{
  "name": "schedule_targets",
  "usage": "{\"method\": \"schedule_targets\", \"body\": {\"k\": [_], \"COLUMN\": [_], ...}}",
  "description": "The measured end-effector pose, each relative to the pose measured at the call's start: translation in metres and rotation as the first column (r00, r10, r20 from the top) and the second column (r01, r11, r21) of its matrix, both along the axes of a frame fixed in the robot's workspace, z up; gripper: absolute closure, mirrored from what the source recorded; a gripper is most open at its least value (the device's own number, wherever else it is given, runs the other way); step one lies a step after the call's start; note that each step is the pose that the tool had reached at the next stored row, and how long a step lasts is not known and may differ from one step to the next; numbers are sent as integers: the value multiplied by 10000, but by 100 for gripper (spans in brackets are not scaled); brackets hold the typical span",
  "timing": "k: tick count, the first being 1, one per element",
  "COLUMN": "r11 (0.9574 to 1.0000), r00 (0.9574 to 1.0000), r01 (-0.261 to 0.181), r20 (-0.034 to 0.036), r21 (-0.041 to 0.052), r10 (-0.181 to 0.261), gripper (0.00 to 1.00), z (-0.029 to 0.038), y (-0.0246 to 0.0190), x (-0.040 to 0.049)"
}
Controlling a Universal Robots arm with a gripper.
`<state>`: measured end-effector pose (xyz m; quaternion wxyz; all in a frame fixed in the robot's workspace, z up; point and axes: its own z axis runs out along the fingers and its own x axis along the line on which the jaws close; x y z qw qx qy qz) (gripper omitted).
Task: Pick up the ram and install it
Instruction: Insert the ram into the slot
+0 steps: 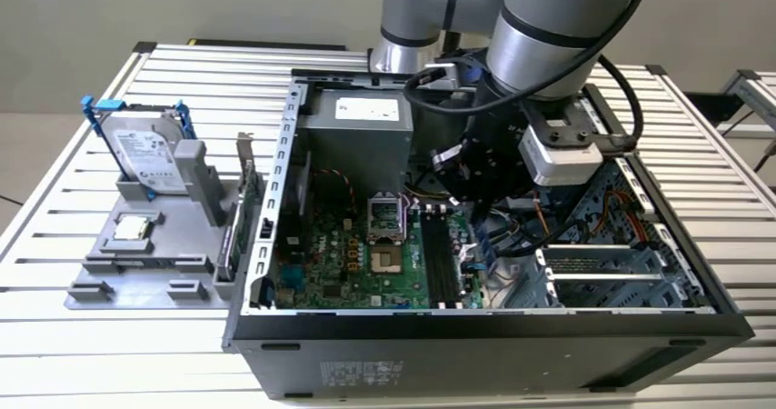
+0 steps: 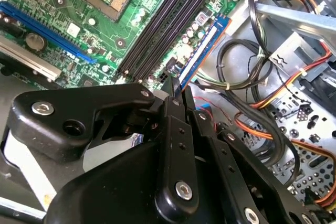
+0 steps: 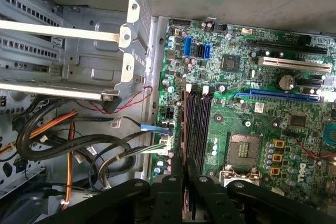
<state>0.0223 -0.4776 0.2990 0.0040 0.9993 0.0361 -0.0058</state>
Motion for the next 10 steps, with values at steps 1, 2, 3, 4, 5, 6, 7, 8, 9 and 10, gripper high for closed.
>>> {"method": "schedule_targets", "body": {"k": [1,2,3,4,5,6,7,8,9,10], "r11": [10000,9999,9998,9996,9994,9993,9993,9993,9992,9992], "r00": [10000,9999,9998,9996,9994,9993,9993,9993,9992,9992], "r01": [74,142,215,293,358,383,385,387,389,391], "r20": [-1,-4,-4,-4,-5,-5,-6,-6,-7,-7], "r21": [-3,-5,-2,-2,-5,-5,-5,-5,-3,-3], "r10": [-74,-142,-215,-293,-358,-383,-385,-387,-389,-391], "gripper": [100,100,100,100,100,100,100,100,100,100], "z": [0,-1,-6,-9,-9,-10,-10,-11,-11,-11], "y": [0,0,0,0,0,0,0,0,0,0], "x": [-2,-2,-3,-4,-4,-4,-5,-5,-5,-4]}}
